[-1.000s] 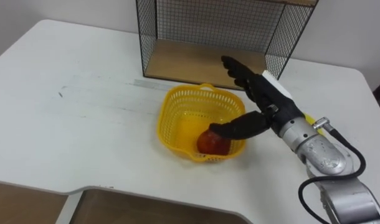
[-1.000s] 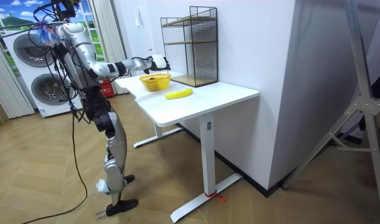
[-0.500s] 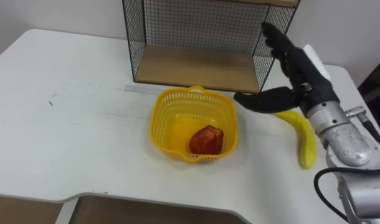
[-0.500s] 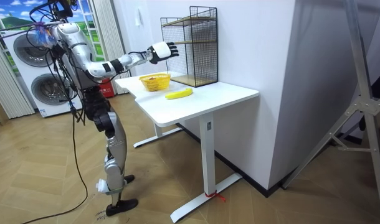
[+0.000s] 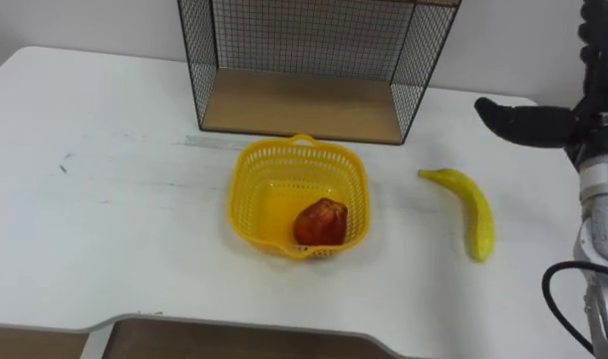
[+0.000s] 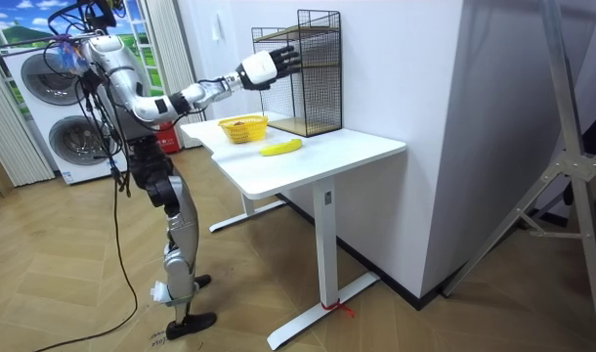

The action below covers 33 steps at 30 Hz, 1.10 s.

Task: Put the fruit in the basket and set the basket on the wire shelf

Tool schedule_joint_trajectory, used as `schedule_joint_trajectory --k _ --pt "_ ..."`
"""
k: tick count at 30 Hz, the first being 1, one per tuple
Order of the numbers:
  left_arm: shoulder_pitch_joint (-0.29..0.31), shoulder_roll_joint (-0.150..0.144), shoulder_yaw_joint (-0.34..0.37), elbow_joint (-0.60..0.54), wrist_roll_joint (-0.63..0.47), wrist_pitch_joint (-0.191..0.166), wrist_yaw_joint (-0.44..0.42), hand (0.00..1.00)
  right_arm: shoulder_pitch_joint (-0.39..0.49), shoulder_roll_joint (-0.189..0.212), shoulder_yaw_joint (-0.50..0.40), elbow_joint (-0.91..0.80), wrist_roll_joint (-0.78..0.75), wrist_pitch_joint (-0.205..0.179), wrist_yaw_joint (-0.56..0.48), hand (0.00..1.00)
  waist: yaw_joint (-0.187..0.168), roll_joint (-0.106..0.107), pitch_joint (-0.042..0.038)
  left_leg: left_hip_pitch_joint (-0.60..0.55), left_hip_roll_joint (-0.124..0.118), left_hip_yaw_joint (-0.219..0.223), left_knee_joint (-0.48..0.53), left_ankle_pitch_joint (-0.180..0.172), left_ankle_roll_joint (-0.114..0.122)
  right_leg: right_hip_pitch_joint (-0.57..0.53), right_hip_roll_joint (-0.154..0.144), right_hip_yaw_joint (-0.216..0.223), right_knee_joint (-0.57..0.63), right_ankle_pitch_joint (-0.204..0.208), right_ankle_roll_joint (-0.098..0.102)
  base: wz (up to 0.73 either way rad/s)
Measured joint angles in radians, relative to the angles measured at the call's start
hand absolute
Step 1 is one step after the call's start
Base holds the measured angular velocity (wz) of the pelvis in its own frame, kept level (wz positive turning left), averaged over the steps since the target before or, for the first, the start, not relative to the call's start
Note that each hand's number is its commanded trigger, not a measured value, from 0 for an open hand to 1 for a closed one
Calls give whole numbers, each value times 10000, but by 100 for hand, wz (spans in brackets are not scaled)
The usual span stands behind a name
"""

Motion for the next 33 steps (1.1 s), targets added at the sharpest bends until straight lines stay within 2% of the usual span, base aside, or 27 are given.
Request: schedule_joint_trajectory --k 4,7,8,15,19,23,26,30,33 --pt "14 -1 -7 -111 18 199 -27 0 -4 -3 30 1311 38 54 36 0 0 27 3 -15 -18 -9 -20 9 14 -29 -28 -72 -9 4 9 1" --pt "51 2 -12 -261 13 390 -42 0 -3 -6 113 1870 68 290 152 0 -7 43 -5 -14 -21 -10 -49 11 16 -42 -29 -72 -11 4 10 0" --pt "58 2 -12 -286 13 467 -43 0 -3 -6 122 1915 67 452 208 0 -7 52 -11 -12 -22 -8 -72 15 19 -50 -29 -70 -12 4 10 0" --pt "114 3 2 -411 3 799 -52 0 -31 -7 165 1921 5 797 467 0 -143 -10 -33 0 -38 -8 -130 36 34 -58 -38 -46 -17 4 11 0" --pt "140 10 202 -563 186 1031 -214 0 -78 -42 193 2140 -349 1076 983 0 -110 -160 -65 5 -33 30 -109 36 34 -77 -36 -15 -16 4 11 -2" --pt "38 14 209 -566 184 1151 -371 0 -131 -253 488 2402 -400 1387 1713 0 77 -195 -51 99 -20 132 -155 33 37 -101 -38 82 -2 7 17 -8" --pt "-49 26 257 -568 187 1224 -494 0 -332 -259 510 2684 -460 1687 2267 0 153 -217 -42 70 -19 121 -188 32 38 -110 -40 65 4 7 17 0" --pt "-77 45 428 -591 176 1333 -647 0 -796 -264 509 3507 -545 1727 2736 0 141 -290 -18 47 -19 122 -151 32 38 -104 -39 59 4 7 17 0" --pt "-94 55 461 -593 171 1335 -804 0 -1208 -273 510 4195 -654 1777 3081 0 126 -314 -30 -14 -22 122 -90 38 47 -118 -49 37 34 11 22 2"
